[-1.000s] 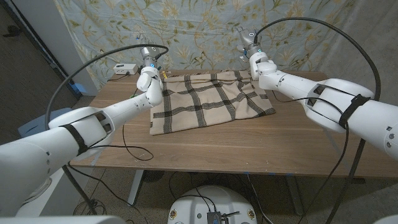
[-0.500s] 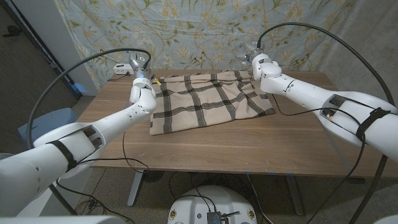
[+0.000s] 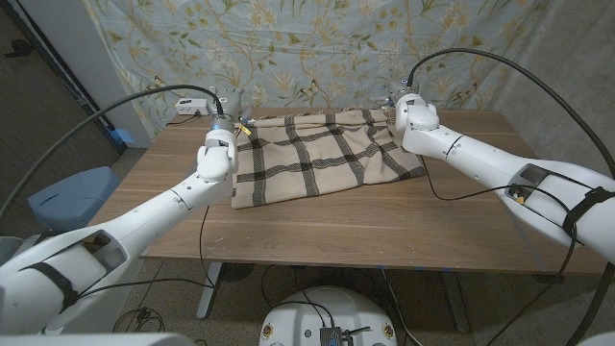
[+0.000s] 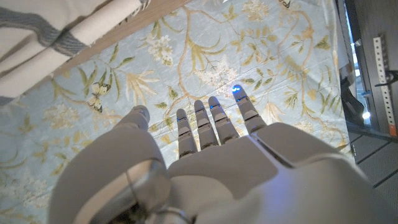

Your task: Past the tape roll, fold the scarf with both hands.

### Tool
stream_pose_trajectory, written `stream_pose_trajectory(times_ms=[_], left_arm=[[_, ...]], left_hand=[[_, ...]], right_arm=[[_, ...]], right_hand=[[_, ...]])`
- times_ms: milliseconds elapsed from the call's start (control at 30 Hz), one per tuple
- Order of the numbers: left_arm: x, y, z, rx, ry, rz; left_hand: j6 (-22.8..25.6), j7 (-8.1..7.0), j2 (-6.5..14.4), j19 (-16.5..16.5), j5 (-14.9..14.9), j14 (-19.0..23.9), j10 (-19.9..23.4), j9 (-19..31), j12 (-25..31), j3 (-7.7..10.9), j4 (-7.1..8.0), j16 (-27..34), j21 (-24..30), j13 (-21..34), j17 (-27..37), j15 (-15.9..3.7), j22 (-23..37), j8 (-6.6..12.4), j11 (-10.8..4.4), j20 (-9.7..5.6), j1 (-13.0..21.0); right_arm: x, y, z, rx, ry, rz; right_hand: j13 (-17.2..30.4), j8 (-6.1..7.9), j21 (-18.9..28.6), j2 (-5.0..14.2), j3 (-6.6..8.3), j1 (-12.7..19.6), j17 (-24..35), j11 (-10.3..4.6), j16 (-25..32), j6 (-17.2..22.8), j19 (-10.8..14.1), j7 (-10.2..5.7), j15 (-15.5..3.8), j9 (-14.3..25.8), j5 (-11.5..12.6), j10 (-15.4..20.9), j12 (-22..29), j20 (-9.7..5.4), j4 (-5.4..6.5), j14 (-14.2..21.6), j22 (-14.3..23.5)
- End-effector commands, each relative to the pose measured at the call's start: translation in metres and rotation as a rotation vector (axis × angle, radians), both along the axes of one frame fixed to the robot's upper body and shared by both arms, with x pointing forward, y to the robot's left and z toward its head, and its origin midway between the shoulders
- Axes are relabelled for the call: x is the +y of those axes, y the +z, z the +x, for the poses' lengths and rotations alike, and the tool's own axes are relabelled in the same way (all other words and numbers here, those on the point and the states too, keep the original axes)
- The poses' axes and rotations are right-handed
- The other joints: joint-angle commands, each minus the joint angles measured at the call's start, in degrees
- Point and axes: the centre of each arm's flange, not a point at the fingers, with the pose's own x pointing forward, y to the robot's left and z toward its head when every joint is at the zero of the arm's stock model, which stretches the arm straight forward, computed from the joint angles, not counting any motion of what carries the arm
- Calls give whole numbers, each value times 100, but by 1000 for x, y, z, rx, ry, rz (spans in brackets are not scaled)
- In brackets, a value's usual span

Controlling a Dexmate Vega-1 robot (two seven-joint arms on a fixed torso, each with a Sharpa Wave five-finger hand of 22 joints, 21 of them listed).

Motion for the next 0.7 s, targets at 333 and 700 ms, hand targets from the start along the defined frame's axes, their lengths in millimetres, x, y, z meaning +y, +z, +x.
stream_pose_trajectory(times_ms=[333,700], left_arm=[[6,-40,-33,138,-272,-173],[26,-64,-23,184,-368,-108]], left_hand=[[-395,3,41,135,46,-521,-525,-11,1,-100,259,-12,-179,-24,-7,137,3,7,106,74,-553],[-589,-73,201,-21,135,-892,-873,-16,-6,14,493,-18,-374,-38,-19,123,0,-2,10,-59,-836]], right_arm=[[-8,-49,-15,186,-68,188],[-14,-75,-17,234,-112,246]], right_hand=[[19,118,-197,-160,-305,-406,-147,312,30,-245,-28,467,162,30,108,-380,20,253,7,-269,-13],[22,24,-266,-218,-369,-395,-225,398,56,-539,-4,474,276,33,165,-401,46,235,-61,-261,-16]])
